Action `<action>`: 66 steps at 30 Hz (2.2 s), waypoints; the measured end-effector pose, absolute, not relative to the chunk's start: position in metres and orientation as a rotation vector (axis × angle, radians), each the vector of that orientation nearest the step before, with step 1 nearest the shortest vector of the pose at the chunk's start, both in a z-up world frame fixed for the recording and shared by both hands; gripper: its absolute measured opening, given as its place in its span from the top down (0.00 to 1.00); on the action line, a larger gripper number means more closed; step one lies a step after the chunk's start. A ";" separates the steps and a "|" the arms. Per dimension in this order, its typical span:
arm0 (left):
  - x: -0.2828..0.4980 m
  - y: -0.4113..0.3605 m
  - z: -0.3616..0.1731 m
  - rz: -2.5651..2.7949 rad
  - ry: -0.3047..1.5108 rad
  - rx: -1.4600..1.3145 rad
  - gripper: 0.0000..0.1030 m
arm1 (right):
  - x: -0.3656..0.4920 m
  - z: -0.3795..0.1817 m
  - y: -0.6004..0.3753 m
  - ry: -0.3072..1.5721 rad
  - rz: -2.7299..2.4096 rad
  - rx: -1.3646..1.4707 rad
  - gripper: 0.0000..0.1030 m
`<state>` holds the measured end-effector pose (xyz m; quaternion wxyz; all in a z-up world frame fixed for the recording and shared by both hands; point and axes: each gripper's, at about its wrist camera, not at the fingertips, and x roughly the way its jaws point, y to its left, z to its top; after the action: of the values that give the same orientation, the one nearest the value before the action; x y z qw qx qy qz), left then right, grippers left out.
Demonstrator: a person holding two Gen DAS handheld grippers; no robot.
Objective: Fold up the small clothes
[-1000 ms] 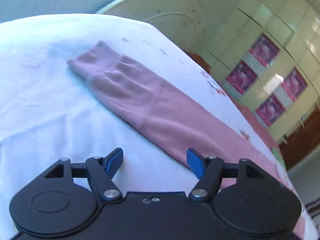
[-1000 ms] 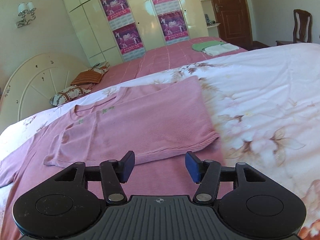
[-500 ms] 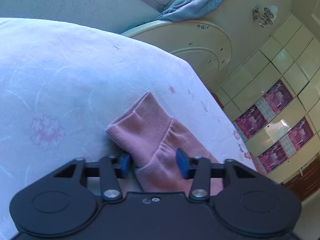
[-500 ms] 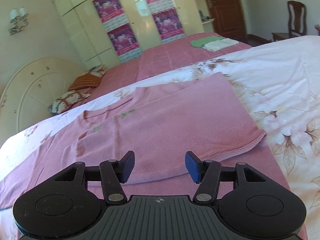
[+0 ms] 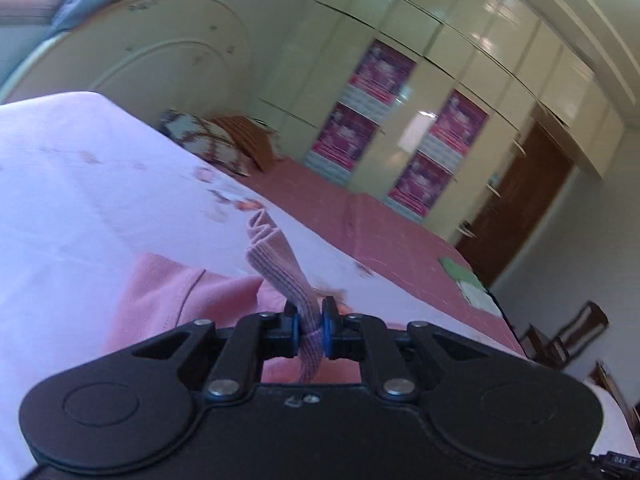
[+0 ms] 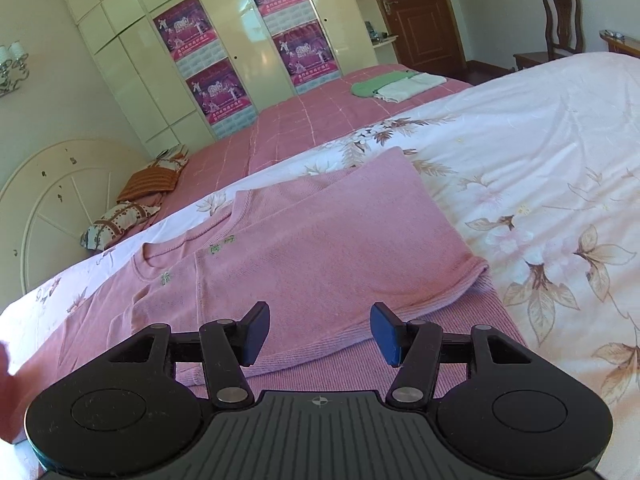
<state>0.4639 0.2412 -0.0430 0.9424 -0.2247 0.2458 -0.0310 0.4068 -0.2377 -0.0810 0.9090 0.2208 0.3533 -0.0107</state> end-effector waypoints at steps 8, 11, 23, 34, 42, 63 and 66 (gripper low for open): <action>0.491 0.066 -0.074 -0.304 0.621 -0.278 0.91 | 0.400 -0.072 -0.268 0.686 -0.046 0.486 0.45; 0.493 0.025 -0.091 -0.342 0.668 -0.206 0.91 | 0.400 -0.066 -0.282 0.672 -0.043 0.505 0.45; 0.431 0.032 -0.086 -0.254 0.614 -0.105 0.48 | 0.409 -0.072 -0.267 0.718 0.177 0.738 0.45; 0.393 0.174 -0.100 0.031 0.719 -0.165 0.48 | 0.467 -0.105 -0.159 0.888 0.362 0.660 0.46; 0.418 0.175 -0.103 0.015 0.696 -0.127 0.50 | 0.462 -0.040 -0.134 0.676 0.386 0.388 0.95; 0.422 0.189 -0.107 -0.013 0.700 -0.198 0.74 | 0.439 -0.097 -0.190 0.821 0.212 0.370 0.95; 0.412 0.190 -0.096 -0.022 0.671 -0.164 0.50 | 0.434 -0.091 -0.196 0.800 0.244 0.393 0.95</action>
<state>0.4123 0.1904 -0.0956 0.9408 -0.0805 0.3291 -0.0108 0.4344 -0.1959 -0.0907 0.8952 0.1897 0.3857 0.1176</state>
